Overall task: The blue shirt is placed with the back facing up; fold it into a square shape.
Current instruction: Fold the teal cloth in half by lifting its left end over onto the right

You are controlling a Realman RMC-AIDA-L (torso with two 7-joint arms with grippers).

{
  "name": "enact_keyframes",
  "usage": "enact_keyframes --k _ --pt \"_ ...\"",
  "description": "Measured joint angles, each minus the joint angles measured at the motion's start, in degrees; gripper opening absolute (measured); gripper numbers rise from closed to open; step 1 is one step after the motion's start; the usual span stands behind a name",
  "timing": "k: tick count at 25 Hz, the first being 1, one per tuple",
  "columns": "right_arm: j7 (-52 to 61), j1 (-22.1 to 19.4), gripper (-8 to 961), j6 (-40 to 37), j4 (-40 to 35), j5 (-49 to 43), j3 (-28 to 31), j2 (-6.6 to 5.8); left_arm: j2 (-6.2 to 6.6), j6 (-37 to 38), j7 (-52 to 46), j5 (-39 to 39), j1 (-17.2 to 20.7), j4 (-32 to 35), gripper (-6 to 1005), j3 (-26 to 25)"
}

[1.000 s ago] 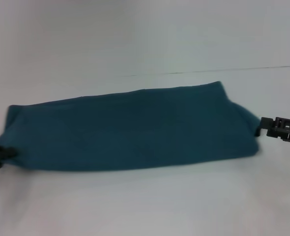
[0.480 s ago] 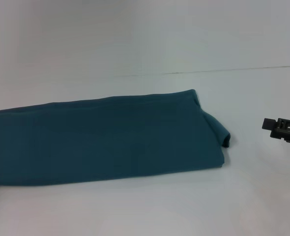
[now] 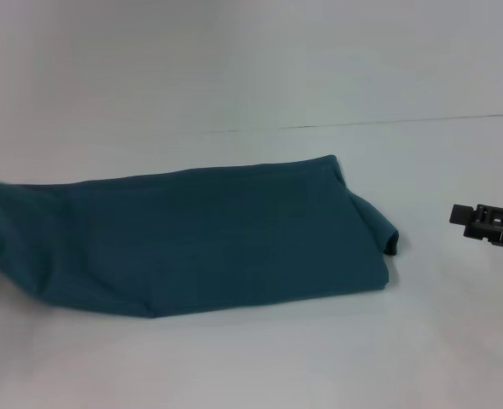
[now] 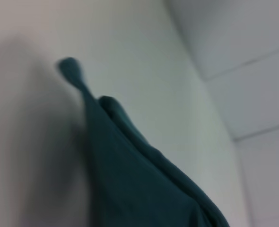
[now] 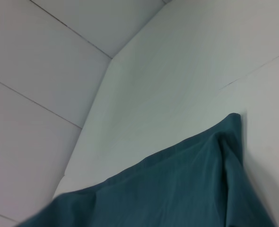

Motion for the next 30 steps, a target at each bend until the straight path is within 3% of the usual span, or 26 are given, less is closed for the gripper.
enact_keyframes --k 6,14,17,22,23,24,30 --pt "-0.1 0.37 693 0.26 0.04 0.01 -0.16 0.02 1.13 6.98 -0.87 -3.61 -4.4 0.8 27 0.13" --pt "-0.89 0.68 689 0.37 0.07 0.01 -0.17 0.45 0.39 8.39 -1.73 -4.63 -12.09 -0.13 34 3.93" --pt "-0.89 0.71 688 0.37 0.07 0.0 -0.18 0.54 -0.45 8.35 -1.73 -5.83 -14.42 -0.74 36 6.59" --pt "-0.91 0.72 686 0.37 0.11 0.01 -0.23 0.64 -2.92 7.51 -1.43 -9.06 -17.74 -0.95 41 11.71" --pt "-0.91 0.73 685 0.37 0.13 0.01 -0.26 0.64 -4.19 6.08 -1.26 -9.73 -19.32 -0.96 41 13.97" --pt "-0.92 0.74 685 0.38 0.14 0.01 -0.26 0.63 -4.19 6.08 -1.26 -9.73 -19.32 -0.96 42 13.97" --pt "-0.93 1.13 682 0.56 0.55 -0.29 -0.44 0.63 -7.33 -1.22 -0.5 -10.63 -23.95 -2.16 47 23.3"
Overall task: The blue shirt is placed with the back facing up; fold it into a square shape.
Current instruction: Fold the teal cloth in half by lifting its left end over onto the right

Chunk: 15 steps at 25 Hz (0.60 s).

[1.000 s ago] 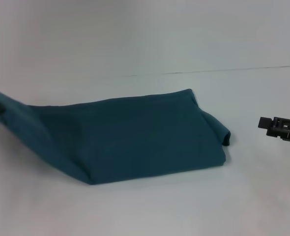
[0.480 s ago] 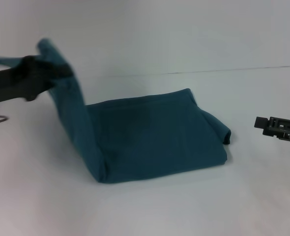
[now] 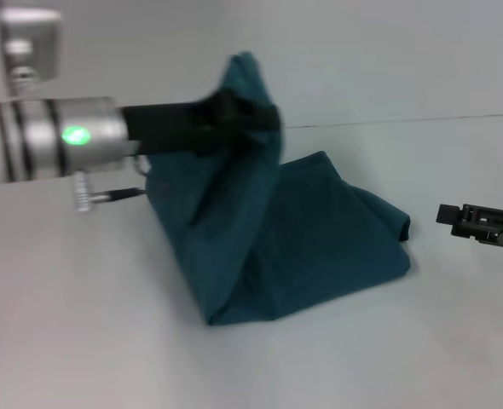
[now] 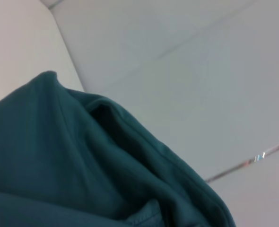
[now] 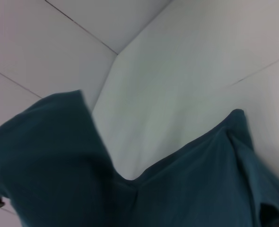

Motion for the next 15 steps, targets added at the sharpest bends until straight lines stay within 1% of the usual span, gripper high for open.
enact_keyframes --k 3,6,11,14,15 --pt "0.01 0.27 681 0.33 0.09 -0.72 0.0 0.0 -0.63 -4.08 0.52 -0.04 -2.53 -2.7 50 4.61" --pt "0.08 0.68 680 0.64 0.19 -1.66 0.0 0.03 -0.88 -7.17 1.76 -0.15 -4.87 -6.01 52 7.28" --pt "0.24 1.47 677 1.34 0.93 -2.9 0.0 0.06 -1.29 -12.03 4.3 -1.62 -7.98 -11.0 56 9.93" --pt "0.38 1.68 676 1.79 0.93 -3.38 0.0 0.07 -1.39 -15.84 5.15 -3.28 -9.34 -13.1 59 12.91" --pt "0.4 1.71 676 1.91 0.93 -3.41 0.0 0.08 -1.42 -17.94 5.23 -4.1 -10.06 -13.87 60 15.06"
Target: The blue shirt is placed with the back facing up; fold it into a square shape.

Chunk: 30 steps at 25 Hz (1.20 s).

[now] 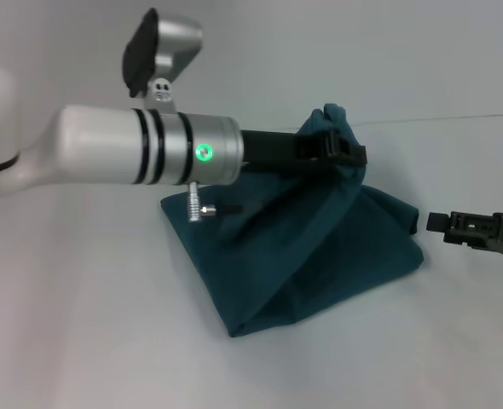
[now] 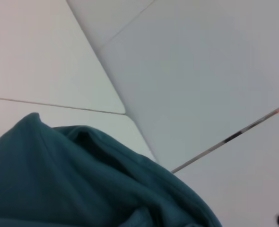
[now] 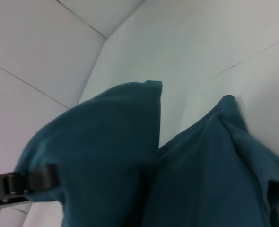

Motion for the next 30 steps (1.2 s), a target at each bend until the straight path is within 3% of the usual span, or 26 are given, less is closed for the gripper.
enact_keyframes --k 10,17,21,25,29,30 --pt "0.11 0.1 671 0.24 0.0 -0.02 0.0 0.01 -0.08 -2.8 0.15 -0.47 -0.72 -0.77 68 2.1" --pt "0.35 0.12 668 0.3 0.08 0.0 0.03 -0.15 -0.11 0.01 1.8 -3.53 -0.38 -1.21 198 2.23" --pt "0.73 0.05 666 0.28 0.09 0.01 0.01 -0.44 0.36 2.28 2.06 -5.55 2.45 0.34 272 1.45" --pt "1.24 0.44 665 -0.02 -0.37 -0.63 -0.11 -0.74 0.87 3.3 -1.26 -5.58 8.33 4.71 460 0.66" --pt "2.96 2.97 663 -1.04 -2.01 -4.47 -0.81 -1.68 2.8 6.67 -5.34 -5.59 14.56 7.84 744 0.13" --pt "3.35 4.11 662 -1.43 -2.64 -5.82 -1.12 -1.92 3.56 8.1 -6.49 -5.58 16.4 8.39 751 -0.31"
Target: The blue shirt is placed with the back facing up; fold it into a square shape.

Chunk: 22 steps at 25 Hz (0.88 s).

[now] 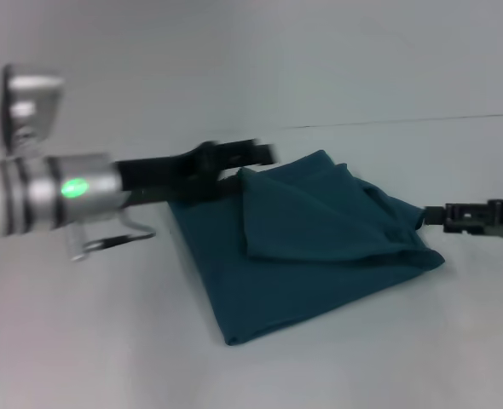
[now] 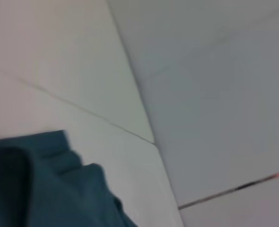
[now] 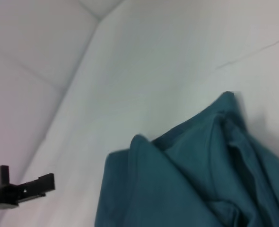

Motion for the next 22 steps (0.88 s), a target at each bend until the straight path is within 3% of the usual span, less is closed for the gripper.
enact_keyframes --k 3,9,16,22 --pt "1.7 3.46 661 -1.28 -2.76 -3.79 -1.37 -0.32 1.1 3.69 -1.1 0.25 3.93 1.23 773 -2.8" --pt "8.99 11.68 658 -1.57 -8.28 -11.66 -8.35 0.73 1.28 9.72 -1.08 0.86 10.66 5.03 788 -9.15" --pt "10.24 20.42 655 1.37 -8.37 -19.88 -15.34 4.51 1.36 14.18 -0.63 3.84 14.03 6.79 788 -16.59" --pt "10.38 23.63 653 6.36 -8.41 -24.36 -23.87 7.58 1.38 15.02 -0.28 3.87 14.72 7.03 787 -18.08"
